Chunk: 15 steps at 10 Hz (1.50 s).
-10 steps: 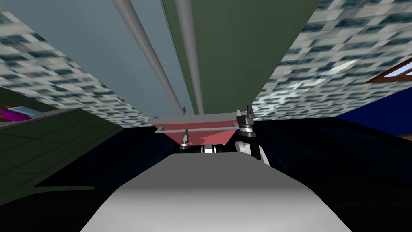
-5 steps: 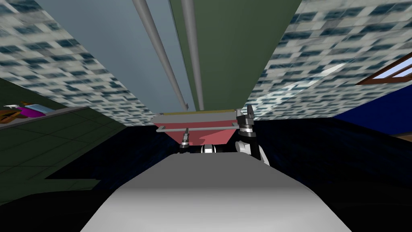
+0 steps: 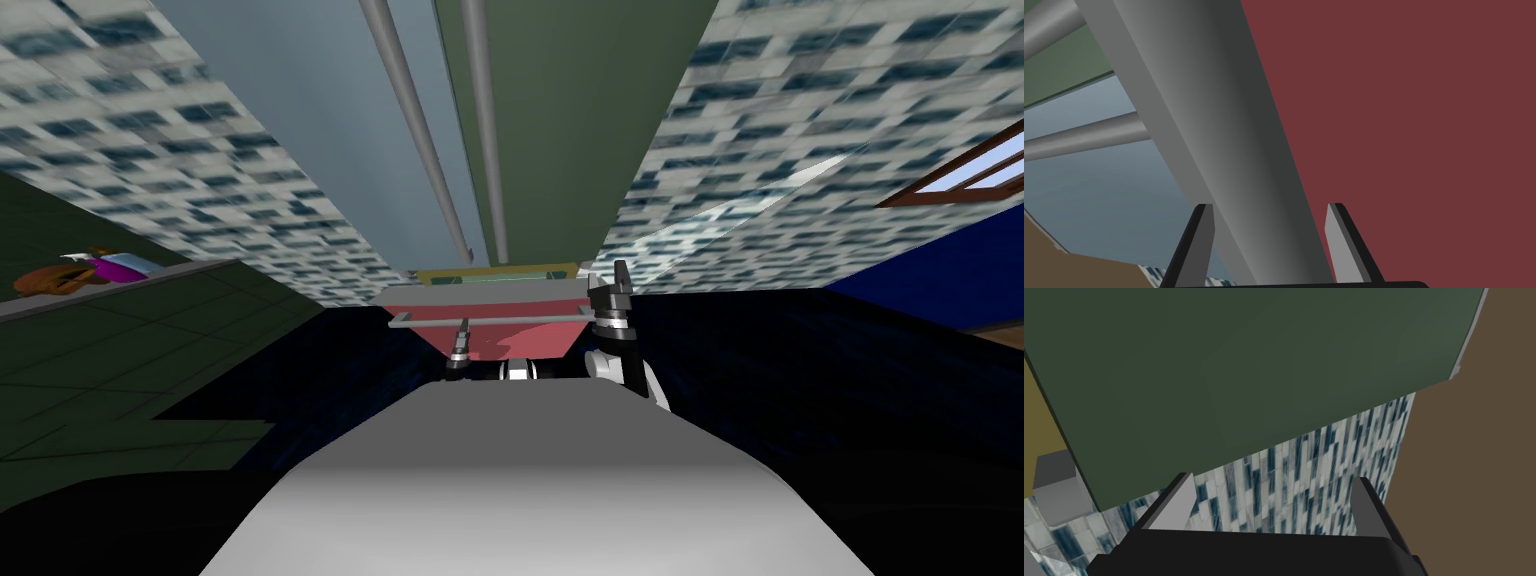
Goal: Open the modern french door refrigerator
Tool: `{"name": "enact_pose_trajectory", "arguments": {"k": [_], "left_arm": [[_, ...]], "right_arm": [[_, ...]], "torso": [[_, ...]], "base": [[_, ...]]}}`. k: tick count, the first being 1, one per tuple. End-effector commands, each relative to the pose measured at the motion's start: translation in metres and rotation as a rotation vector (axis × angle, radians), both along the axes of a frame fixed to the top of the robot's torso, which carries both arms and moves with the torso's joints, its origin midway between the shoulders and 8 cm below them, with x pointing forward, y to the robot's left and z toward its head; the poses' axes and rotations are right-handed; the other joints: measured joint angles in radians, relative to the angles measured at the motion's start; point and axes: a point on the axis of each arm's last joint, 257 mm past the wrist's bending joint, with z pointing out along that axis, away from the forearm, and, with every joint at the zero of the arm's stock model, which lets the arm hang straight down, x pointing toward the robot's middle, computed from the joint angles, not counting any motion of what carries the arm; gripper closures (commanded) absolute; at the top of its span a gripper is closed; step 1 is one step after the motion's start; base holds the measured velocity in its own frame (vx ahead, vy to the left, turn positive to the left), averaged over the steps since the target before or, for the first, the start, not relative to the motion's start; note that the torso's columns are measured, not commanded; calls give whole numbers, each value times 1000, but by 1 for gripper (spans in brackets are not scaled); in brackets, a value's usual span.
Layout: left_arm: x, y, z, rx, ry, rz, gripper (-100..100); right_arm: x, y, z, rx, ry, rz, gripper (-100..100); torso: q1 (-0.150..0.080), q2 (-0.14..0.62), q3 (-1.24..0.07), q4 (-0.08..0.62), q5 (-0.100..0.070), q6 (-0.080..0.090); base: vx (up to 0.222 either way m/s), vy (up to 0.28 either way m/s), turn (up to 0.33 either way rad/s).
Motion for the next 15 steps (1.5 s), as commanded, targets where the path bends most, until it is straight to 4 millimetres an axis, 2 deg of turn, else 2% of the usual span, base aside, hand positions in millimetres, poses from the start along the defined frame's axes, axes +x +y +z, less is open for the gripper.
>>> {"name": "enact_pose_trajectory", "arguments": {"k": [1,4,5,9,10,11,15], "left_arm": [[-5,0,-4,1,10,-3,100],[-9,0,-6,2,17,-6,100],[-7,-2,1,0,-1,-9,100],[-17,-3,-5,2,13,-17,100],[1,-2,12,0,-9,-21,-100],[1,-2,11,0,-4,-20,-100],[30,2,33,2,-5,-25,-100]], "right_arm": [[0,0,0,0,0,0,0],[0,0,0,0,0,0,0],[0,0,0,0,0,0,0],[0,0,0,0,0,0,0],[0,0,0,0,0,0,0],[0,0,0,0,0,0,0],[0,0,0,0,0,0,0]], "torso": [[-1,-6,-4,2,-2,1],[-1,1,1,1,0,0],[-2,0,0,0,0,1],[-2,4,2,1,0,2],[-2,1,2,0,0,2],[-3,-3,-2,2,-2,2],[-4,4,2,5,-3,2]], "base": [[-151,2,24],[-171,-6,29],[-87,-14,15],[-175,3,23],[-139,-11,23],[-61,-16,10],[-38,-13,7]]}}
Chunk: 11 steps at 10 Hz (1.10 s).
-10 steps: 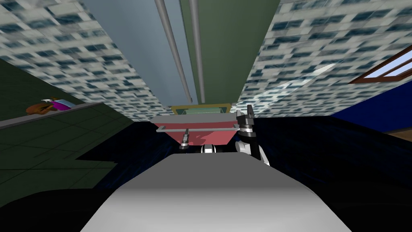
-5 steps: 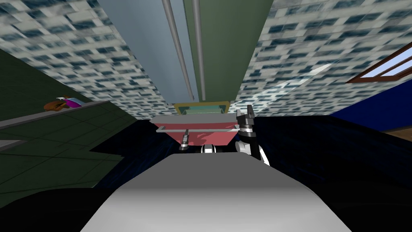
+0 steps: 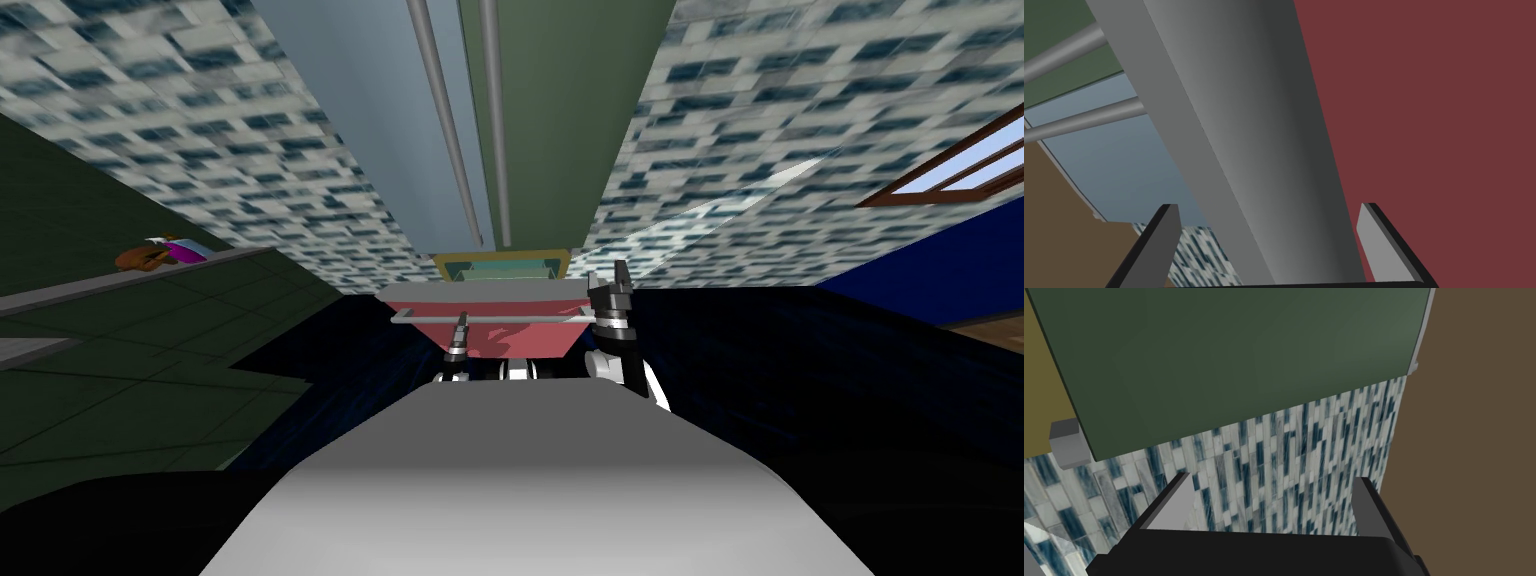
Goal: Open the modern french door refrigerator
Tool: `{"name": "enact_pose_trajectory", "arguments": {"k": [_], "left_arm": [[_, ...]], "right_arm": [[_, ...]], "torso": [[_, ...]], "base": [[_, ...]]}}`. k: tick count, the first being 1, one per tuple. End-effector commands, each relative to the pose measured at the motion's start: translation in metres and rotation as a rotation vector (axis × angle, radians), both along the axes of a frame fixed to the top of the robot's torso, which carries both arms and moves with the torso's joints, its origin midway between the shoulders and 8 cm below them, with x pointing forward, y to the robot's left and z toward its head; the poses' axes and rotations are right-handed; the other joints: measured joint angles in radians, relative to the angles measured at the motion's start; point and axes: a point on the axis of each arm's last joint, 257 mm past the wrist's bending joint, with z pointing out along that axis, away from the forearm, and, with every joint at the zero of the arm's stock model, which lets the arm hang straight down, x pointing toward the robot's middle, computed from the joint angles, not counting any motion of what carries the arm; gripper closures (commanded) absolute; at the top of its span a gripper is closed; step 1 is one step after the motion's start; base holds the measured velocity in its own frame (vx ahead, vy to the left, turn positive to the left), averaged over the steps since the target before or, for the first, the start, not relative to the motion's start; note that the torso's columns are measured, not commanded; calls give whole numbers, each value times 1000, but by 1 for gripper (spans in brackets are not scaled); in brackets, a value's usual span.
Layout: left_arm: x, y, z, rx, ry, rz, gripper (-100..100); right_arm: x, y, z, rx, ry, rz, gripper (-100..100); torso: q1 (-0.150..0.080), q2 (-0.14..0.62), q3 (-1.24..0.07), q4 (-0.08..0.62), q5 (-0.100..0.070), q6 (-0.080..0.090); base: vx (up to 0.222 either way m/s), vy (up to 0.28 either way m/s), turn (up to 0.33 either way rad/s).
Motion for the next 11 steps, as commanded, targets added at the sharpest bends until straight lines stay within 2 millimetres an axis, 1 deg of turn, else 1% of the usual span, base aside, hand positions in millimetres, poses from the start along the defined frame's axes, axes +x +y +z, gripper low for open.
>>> {"name": "enact_pose_trajectory", "arguments": {"k": [1,4,5,6,8,11], "left_arm": [[20,0,15,0,1,-2,-100],[40,3,33,0,3,-3,-100],[33,1,16,-2,34,1,-100],[34,3,13,-3,46,3,0],[33,4,6,-4,63,7,0],[32,5,3,-5,73,9,0]], "right_arm": [[0,0,0,0,0,0,0],[0,0,0,0,0,0,0],[0,0,0,0,0,0,0],[0,0,0,0,0,0,0],[0,0,0,0,0,0,0],[0,0,0,0,0,0,0]], "torso": [[-1,3,1,1,0,0],[-5,8,3,8,-5,-1],[-7,9,4,11,-7,-1],[-6,8,4,8,-5,0],[-3,3,1,4,-3,0],[-1,0,0,1,-1,0]], "base": [[-73,-10,16],[-70,-13,5],[-20,-10,4],[0,0,0],[0,0,0],[0,0,0]]}}
